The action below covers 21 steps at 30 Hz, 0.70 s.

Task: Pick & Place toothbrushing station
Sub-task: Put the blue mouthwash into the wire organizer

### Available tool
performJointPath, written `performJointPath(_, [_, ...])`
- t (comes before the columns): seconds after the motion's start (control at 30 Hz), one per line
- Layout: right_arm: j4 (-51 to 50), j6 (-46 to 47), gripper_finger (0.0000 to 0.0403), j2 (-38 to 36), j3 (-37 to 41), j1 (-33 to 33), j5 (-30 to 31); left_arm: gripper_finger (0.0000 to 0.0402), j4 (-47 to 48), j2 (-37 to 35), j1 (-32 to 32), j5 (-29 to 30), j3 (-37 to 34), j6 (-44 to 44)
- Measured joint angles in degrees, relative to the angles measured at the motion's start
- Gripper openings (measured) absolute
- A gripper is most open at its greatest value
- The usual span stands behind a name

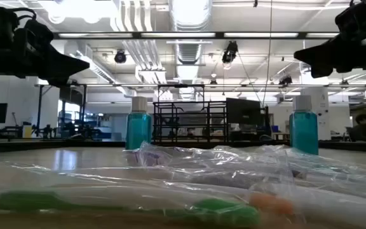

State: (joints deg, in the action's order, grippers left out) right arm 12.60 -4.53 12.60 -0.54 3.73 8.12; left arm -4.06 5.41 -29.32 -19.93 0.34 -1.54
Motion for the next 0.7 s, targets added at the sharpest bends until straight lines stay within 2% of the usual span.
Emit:
performJointPath(0.13, [-0.02, -0.46, 0.0008, 0.00, -0.01, 0.00, 0.20, 0.0005, 0.00, -0.01, 0.01, -1.06, -0.01, 0.74])
performJointPath(0.33, [-0.14, -1.04, 0.0008, 0.00, 0.00, -0.04, 4.10, 0.0005, 0.02, 0.00, 0.00, -0.03, 0.00, 0.40])
performJointPath(0.7, [0.08, -0.09, 0.0008, 2.61, 0.00, -0.02, 4.14, 0.0005, 0.03, 0.00, 0.01, 0.94, 0.00, -0.30])
